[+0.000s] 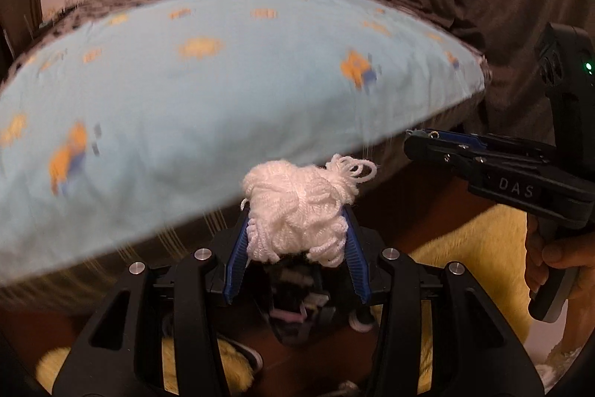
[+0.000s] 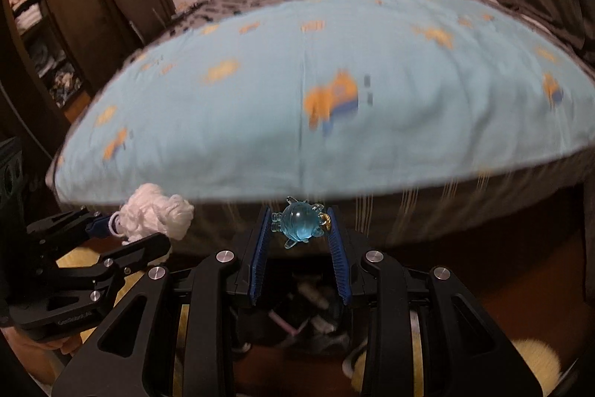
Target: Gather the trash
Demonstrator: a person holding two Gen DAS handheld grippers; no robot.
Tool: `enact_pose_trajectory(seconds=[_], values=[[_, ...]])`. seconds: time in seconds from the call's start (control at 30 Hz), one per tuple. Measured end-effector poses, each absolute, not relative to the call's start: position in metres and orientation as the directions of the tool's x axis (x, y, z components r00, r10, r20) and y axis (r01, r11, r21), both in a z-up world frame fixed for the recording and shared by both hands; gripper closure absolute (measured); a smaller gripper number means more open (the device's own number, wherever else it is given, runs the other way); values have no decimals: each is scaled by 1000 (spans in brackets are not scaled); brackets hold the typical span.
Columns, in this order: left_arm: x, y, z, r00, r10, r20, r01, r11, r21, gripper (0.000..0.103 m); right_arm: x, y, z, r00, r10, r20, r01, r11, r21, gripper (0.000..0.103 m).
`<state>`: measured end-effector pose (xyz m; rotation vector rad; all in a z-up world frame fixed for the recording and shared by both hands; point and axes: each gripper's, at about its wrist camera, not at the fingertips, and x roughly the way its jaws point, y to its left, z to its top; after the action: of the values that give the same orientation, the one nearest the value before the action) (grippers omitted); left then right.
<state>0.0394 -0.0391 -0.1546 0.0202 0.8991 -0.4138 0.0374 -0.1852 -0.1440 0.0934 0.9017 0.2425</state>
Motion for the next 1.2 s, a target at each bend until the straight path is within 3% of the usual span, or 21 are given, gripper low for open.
enact_pose_trajectory(seconds=[0.53,0.97,1.03,1.1,1.2], values=[[40,-51,-303,337,-287,-897,305,934,-184,59,36,-187,-288,415,214,-884,-55,976,211,71],[57,-64,-351,235,-279,-931,299,932,-204,56,54,-182,-336,330,211,-920,0,975,224,70],[58,-63,-353,233,-269,-934,290,937,-198,49,55,-184,-337,332,204,-921,9,976,220,66],[57,-61,-351,240,-263,-934,278,941,-194,44,56,-190,-332,342,204,-917,19,975,223,51],[56,-57,-339,276,-241,-931,262,950,-169,37,55,-196,-322,370,187,-910,31,976,213,40]])
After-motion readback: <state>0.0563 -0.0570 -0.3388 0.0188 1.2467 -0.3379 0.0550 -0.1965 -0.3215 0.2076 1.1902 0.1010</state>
